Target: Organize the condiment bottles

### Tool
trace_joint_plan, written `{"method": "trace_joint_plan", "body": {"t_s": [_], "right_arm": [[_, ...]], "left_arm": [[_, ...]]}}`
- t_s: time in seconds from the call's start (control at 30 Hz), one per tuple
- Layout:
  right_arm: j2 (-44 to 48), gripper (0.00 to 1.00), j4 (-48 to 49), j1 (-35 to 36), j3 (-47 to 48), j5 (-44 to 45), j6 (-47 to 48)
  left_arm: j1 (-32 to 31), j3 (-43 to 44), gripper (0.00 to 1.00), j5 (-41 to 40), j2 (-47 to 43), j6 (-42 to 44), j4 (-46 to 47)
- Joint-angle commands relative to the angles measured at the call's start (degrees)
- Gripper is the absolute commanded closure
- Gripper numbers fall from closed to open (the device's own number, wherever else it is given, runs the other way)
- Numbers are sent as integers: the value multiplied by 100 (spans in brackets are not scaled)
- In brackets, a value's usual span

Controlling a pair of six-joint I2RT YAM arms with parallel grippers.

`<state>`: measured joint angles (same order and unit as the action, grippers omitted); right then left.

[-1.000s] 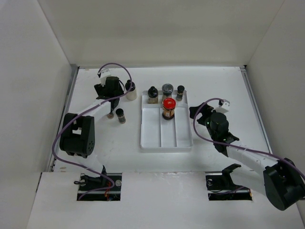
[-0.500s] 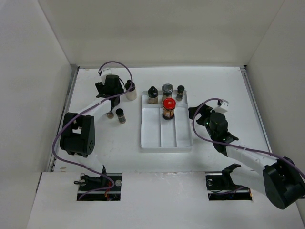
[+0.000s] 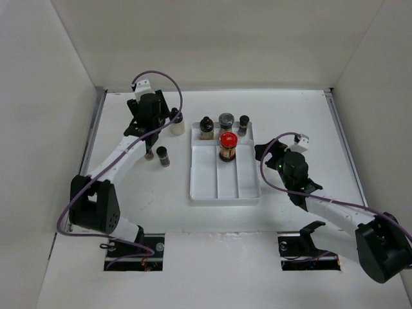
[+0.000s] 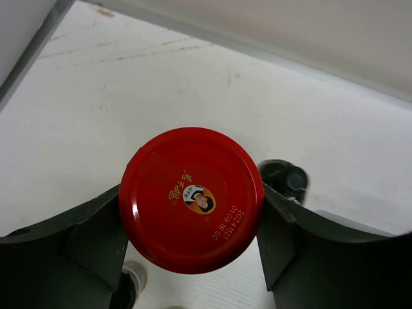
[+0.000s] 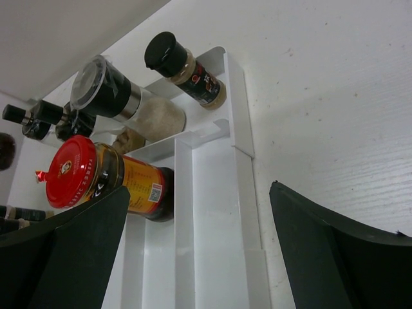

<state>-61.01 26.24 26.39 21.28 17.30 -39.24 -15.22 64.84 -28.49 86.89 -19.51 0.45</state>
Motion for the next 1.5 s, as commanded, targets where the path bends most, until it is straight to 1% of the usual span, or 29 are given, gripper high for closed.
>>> {"method": "trace_joint_plan", "body": {"t_s": [0.0,0.2,0.3,0.37,0.43,0.53,0.7,0.87,1.07,1.47], "right_arm": [[116,3,364,63,175,-51,48],[195,3,338,63,149,-42,48],[257,3,329,63,131,1,48],[257,3,320,63,131,1,48],[265,3,312,63,131,10,48],[265,3,294,28,122,19,48],[257,3,294,2,113,19,48],[309,3,294,-33,87,28,48],[362,3,285,-42,70,28,40],[415,3,276,-86,43,45,22]], "left_arm": [[-414,47,61,-183,-1146,114,677],[-1416,-620,61,-271,-2272,70,150],[-2021,-902,61,-271,-2571,-62,-79],[-2461,-1069,61,-289,-2633,-158,-63],[-2883,-1219,62,-324,-2564,-290,86],[-3402,-1272,62,-341,-2231,-378,455],[-3948,-930,62,-236,-1475,-291,877],[-4151,-683,62,-227,-912,-264,1010],[-4300,-639,62,-139,-542,-290,1203],[-4327,-674,62,133,64,-457,1493]]}}
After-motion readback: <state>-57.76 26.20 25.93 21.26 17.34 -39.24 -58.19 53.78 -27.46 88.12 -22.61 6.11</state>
